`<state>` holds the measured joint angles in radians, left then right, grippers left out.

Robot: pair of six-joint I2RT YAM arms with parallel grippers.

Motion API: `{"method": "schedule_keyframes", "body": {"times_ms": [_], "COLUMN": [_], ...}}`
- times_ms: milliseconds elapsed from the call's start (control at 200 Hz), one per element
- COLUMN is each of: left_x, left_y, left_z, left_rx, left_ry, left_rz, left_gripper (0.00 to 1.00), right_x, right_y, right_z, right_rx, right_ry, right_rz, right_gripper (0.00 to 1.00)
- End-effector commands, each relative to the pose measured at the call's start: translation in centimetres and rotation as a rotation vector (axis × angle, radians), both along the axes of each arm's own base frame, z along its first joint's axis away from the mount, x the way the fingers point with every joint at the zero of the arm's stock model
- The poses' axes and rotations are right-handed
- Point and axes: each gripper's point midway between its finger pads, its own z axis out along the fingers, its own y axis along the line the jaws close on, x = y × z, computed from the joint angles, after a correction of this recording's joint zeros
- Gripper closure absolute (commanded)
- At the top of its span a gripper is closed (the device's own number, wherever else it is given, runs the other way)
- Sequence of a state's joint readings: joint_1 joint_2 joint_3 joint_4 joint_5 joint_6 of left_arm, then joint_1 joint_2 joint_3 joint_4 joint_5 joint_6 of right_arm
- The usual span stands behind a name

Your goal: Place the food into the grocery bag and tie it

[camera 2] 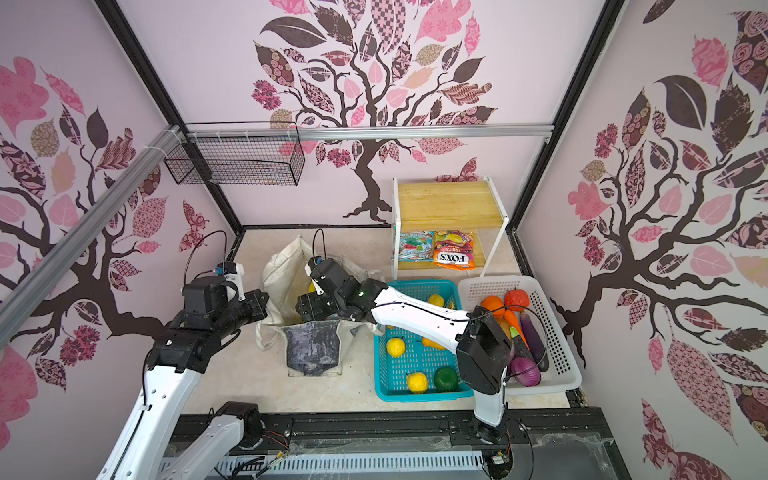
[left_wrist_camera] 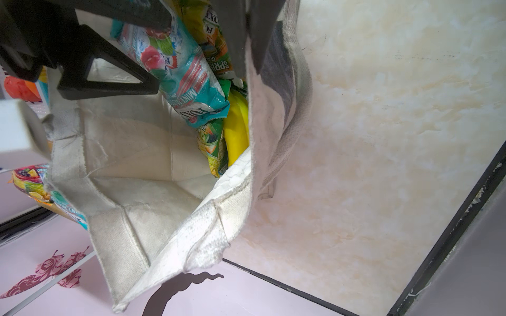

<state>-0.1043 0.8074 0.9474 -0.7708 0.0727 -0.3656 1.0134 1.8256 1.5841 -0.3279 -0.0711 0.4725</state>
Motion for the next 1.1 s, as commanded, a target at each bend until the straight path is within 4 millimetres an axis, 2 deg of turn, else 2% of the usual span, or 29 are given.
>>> {"method": "schedule_keyframes", "body": {"times_ms": [0, 185, 285, 355, 470, 600, 855, 995, 1045, 1095], "left_x": [0.0, 0.0, 0.0, 0.1, 0.1, 0.1, 0.2, 0.2, 0.2, 0.2], "left_y": [0.1, 0.2, 0.1, 0.2, 0.1, 0.1, 0.2, 0.2, 0.2, 0.2], "left_z": [-0.4, -0.4, -0.4, -0.4, -0.4, -0.4, -0.6, -0.7, -0.7, -0.7], "left_rx": [0.003, 0.006, 0.005, 0.005, 0.006, 0.005, 0.007, 0.007, 0.008, 0.008], "left_ry": [-0.006, -0.006, -0.005, -0.004, -0.006, -0.004, 0.003, 0.005, 0.005, 0.005], "left_rz": [-0.001, 0.003, 0.002, 0.003, 0.001, 0.002, 0.003, 0.005, 0.003, 0.003], "left_gripper": [1.0, 1.0, 1.0, 1.0, 1.0, 1.0, 1.0, 1.0, 1.0, 1.0], "right_x": [0.0, 0.2, 0.4, 0.9, 2.0, 2.5, 2.4, 2.5, 2.4, 2.4], "right_y": [-2.5, -6.6, -9.6, -12.1, -16.0, -18.8, -18.1, -17.4, -17.3, -17.3], "right_z": [5.5, 8.9, 9.8, 9.4, 7.7, 5.0, -0.2, -1.2, -1.5, -1.6], "right_rx": [0.074, 0.17, 0.214, 0.212, 0.193, 0.199, 0.139, 0.166, 0.171, 0.169], "right_ry": [-0.093, -0.125, -0.117, -0.113, -0.079, -0.01, 0.118, 0.136, 0.138, 0.14], "right_rz": [-0.055, -0.111, -0.139, -0.183, -0.25, -0.292, -0.28, -0.262, -0.255, -0.255], "right_gripper": [0.0, 0.0, 0.0, 0.01, 0.0, 0.0, 0.0, 0.01, 0.05, 0.14]}}
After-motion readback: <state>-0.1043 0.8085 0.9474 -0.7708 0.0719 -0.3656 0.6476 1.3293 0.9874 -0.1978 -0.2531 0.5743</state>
